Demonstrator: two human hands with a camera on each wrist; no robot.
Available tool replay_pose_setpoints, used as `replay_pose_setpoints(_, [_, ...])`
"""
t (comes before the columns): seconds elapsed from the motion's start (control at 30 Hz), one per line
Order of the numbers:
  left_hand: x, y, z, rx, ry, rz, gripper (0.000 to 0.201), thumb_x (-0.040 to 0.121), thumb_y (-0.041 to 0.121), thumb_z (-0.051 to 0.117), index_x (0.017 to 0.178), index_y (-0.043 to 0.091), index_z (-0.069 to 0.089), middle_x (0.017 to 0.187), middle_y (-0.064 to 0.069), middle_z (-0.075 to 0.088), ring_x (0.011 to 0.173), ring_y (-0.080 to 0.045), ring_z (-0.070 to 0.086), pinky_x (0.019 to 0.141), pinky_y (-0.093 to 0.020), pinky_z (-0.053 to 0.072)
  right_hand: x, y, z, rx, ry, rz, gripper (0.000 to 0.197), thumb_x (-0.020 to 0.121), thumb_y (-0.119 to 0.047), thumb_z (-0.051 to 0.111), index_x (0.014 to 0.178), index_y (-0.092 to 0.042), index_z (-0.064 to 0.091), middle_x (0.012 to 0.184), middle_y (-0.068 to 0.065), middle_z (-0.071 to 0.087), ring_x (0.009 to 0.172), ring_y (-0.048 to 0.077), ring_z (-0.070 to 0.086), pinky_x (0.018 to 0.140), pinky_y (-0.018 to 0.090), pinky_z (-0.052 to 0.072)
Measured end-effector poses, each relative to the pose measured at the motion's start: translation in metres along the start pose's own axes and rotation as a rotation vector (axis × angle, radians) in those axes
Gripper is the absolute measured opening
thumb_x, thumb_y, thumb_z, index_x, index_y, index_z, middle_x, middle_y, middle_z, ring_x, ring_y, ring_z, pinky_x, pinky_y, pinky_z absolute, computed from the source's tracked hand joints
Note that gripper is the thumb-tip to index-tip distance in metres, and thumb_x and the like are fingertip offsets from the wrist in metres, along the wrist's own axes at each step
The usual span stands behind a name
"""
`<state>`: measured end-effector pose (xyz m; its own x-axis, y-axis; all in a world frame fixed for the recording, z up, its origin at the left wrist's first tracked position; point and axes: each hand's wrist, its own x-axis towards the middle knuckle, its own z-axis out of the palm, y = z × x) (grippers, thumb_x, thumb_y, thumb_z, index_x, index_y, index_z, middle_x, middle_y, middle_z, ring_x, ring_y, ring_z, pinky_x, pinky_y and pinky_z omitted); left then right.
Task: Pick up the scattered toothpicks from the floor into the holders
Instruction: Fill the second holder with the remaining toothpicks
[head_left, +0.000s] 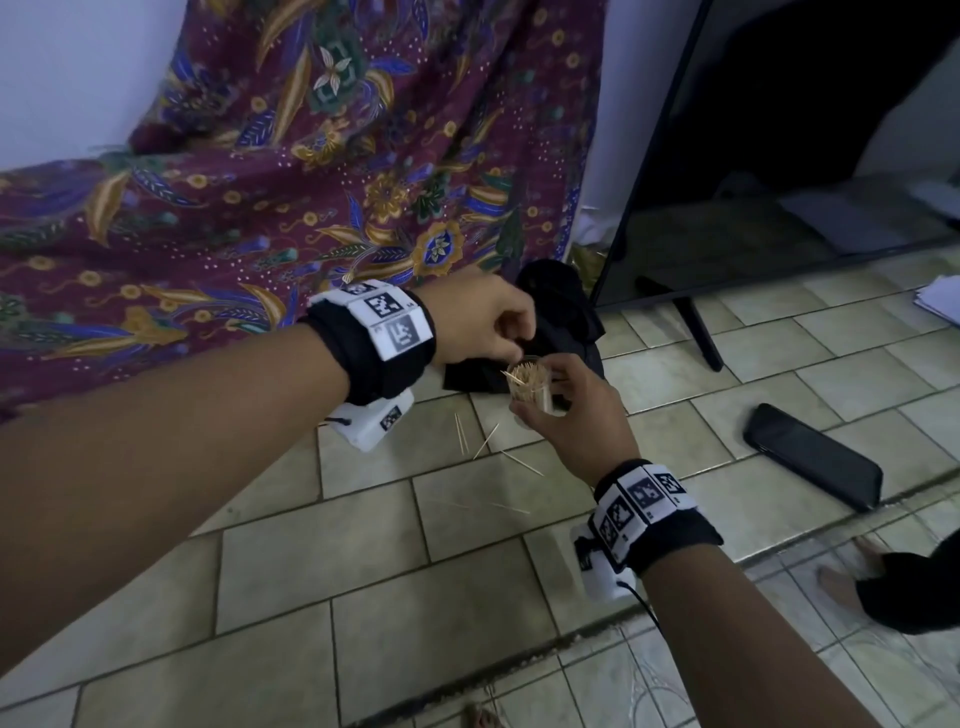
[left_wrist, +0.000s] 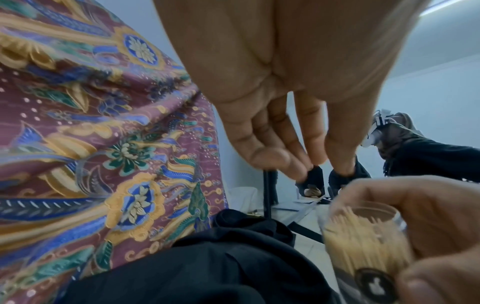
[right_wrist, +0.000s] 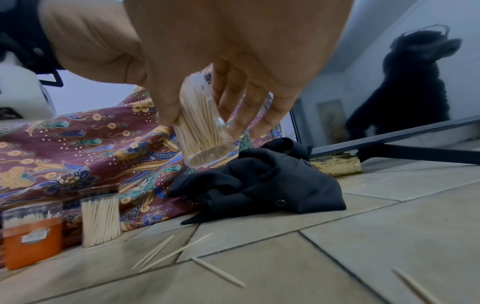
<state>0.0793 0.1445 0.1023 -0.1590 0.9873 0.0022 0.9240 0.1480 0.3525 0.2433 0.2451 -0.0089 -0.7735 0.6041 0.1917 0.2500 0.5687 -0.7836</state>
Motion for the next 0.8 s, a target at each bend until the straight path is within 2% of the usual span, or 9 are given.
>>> replay_pose_setpoints(0.1, [0.001, -0.004, -0.001, 0.050, -0.139, -0.050, 0.014, 0.084, 0.026, 0.073, 0.098, 0.022, 0.072, 0.089, 0.009, 0.071, 0.085, -0.007, 0.063, 0.075, -0.025, 0.050, 0.003, 0.001, -0.003, 0.008, -0.003, 0.001, 0.045, 0.074, -0.032, 0.083, 0.111, -0.027, 0.058, 0.099, -0.019, 0.061, 0.093, -0.001, 0.058, 0.078, 0.010, 0.043])
replay_pose_setpoints(0.27, [0.015, 0.007, 0.014, 0.030, -0.089, 0.000, 0.004, 0.087, 0.024, 0.069, 0.088, 0.023, 0.072, 0.086, 0.009, 0.071, 0.085, -0.008, 0.061, 0.083, -0.031, 0.051, 0.008, 0.000, -0.008, -0.010, -0.015, -0.024, 0.044, 0.076, -0.033, 0.082, 0.112, -0.028, 0.057, 0.101, -0.014, 0.065, 0.094, 0.003, 0.061, 0.082, 0.024, 0.052])
replay_pose_setpoints(0.37, [0.025, 0.009, 0.024, 0.037, -0.084, -0.014, 0.008, 0.087, 0.023, 0.067, 0.082, 0.028, 0.068, 0.083, 0.010, 0.066, 0.083, -0.008, 0.055, 0.083, -0.036, 0.052, 0.010, 0.001, -0.009, -0.022, -0.016, -0.034, 0.045, 0.076, -0.035, 0.081, 0.113, -0.027, 0.057, 0.104, -0.012, 0.066, 0.096, 0.006, 0.062, 0.083, 0.030, 0.053])
replay_pose_setpoints(0.5, [0.029, 0.008, 0.025, 0.002, -0.018, -0.009, 0.005, 0.087, 0.022, 0.068, 0.091, 0.021, 0.071, 0.088, 0.006, 0.069, 0.083, -0.010, 0.059, 0.078, -0.027, 0.049, 0.008, 0.006, -0.015, -0.032, 0.001, -0.019, 0.046, 0.075, -0.034, 0.082, 0.114, -0.027, 0.057, 0.102, -0.015, 0.064, 0.093, -0.001, 0.058, 0.080, 0.017, 0.048])
replay_pose_setpoints(0.6, [0.021, -0.005, 0.021, -0.018, 0.071, -0.023, 0.008, 0.087, 0.023, 0.069, 0.094, 0.019, 0.070, 0.091, 0.005, 0.069, 0.086, -0.013, 0.061, 0.075, -0.024, 0.044, 0.005, 0.012, -0.023, -0.037, 0.023, -0.004, 0.046, 0.074, -0.034, 0.083, 0.112, -0.030, 0.057, 0.101, -0.018, 0.064, 0.093, -0.004, 0.058, 0.080, 0.012, 0.047])
replay_pose_setpoints(0.67, [0.014, -0.021, 0.031, 0.083, -0.007, -0.068, 0.013, 0.089, 0.021, 0.065, 0.101, 0.020, 0.069, 0.100, 0.004, 0.068, 0.094, -0.016, 0.061, 0.078, -0.025, 0.043, 0.003, 0.016, -0.027, -0.045, 0.037, 0.018, 0.045, 0.074, -0.034, 0.083, 0.110, -0.032, 0.056, 0.098, -0.021, 0.062, 0.092, -0.007, 0.056, 0.078, 0.007, 0.043])
replay_pose_setpoints(0.73, [0.004, -0.034, 0.053, 0.277, -0.212, -0.061, 0.027, 0.092, 0.015, 0.056, 0.117, 0.021, 0.064, 0.118, 0.000, 0.062, 0.107, -0.021, 0.057, 0.085, -0.029, 0.045, -0.001, 0.018, -0.031, -0.055, 0.038, 0.036, 0.045, 0.074, -0.035, 0.083, 0.109, -0.034, 0.055, 0.096, -0.025, 0.058, 0.092, -0.010, 0.054, 0.076, 0.004, 0.039])
replay_pose_setpoints(0.8, [-0.006, -0.043, 0.079, 0.451, -0.398, 0.019, 0.040, 0.096, 0.011, 0.047, 0.134, 0.022, 0.054, 0.135, -0.005, 0.052, 0.119, -0.025, 0.053, 0.091, -0.033, 0.044, -0.006, 0.020, -0.033, -0.063, 0.035, 0.041, 0.045, 0.074, -0.036, 0.083, 0.108, -0.035, 0.054, 0.096, -0.026, 0.057, 0.093, -0.010, 0.053, 0.073, 0.003, 0.039])
